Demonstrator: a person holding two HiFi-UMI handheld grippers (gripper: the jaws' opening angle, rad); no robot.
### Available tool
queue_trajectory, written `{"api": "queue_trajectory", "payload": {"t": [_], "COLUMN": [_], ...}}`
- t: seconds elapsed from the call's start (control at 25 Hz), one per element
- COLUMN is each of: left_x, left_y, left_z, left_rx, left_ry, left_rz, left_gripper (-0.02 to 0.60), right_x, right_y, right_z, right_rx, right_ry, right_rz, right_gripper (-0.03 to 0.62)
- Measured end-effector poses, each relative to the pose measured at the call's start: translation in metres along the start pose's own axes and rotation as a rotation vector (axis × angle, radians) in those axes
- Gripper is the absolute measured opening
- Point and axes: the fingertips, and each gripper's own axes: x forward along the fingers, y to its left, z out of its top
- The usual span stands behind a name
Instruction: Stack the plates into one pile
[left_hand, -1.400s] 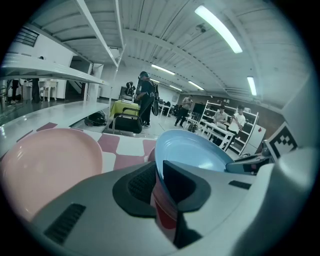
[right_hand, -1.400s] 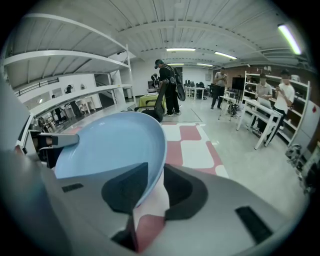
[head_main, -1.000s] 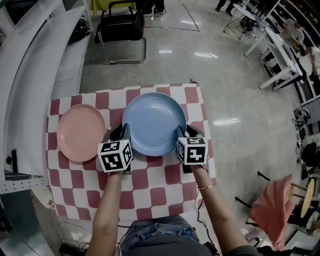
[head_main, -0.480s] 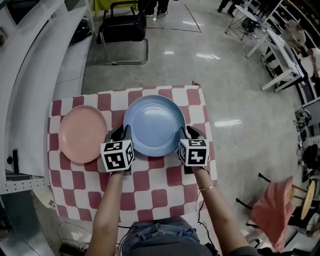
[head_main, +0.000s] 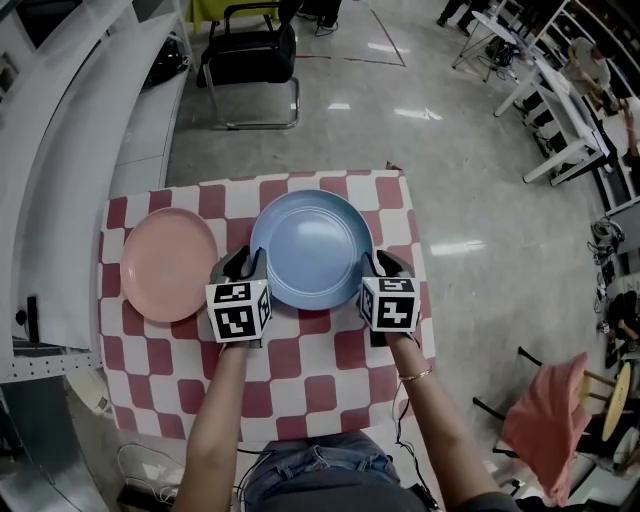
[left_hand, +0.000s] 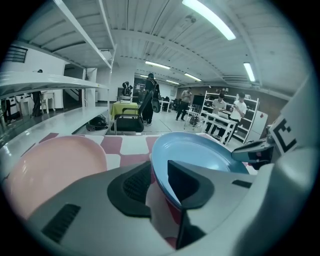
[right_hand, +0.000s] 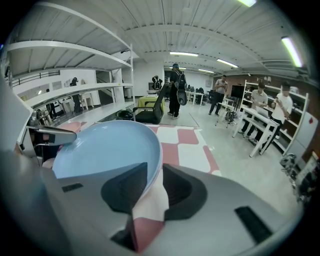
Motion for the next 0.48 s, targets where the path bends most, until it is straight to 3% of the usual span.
{"api": "queue_trajectory", "payload": {"t": [0.28, 0.48], "left_x": [-0.023, -0.051], "left_y": [0.002, 0.014], "left_z": [0.013, 0.014], "left_rx": [-0.03, -0.049], "left_ry": [-0.058, -0.088], "left_rz": [0.029, 0.062], "left_gripper": [0.115, 0.115], "right_x": [-0.02, -0.039], "right_y": [0.0, 0.032], "right_z": [0.015, 0.037], "right_rx": [-0.006, -0.027], "right_ry": [-0.051, -0.115], "right_rz": [-0.01, 0.077], "right_gripper": [0.103, 0.103]}}
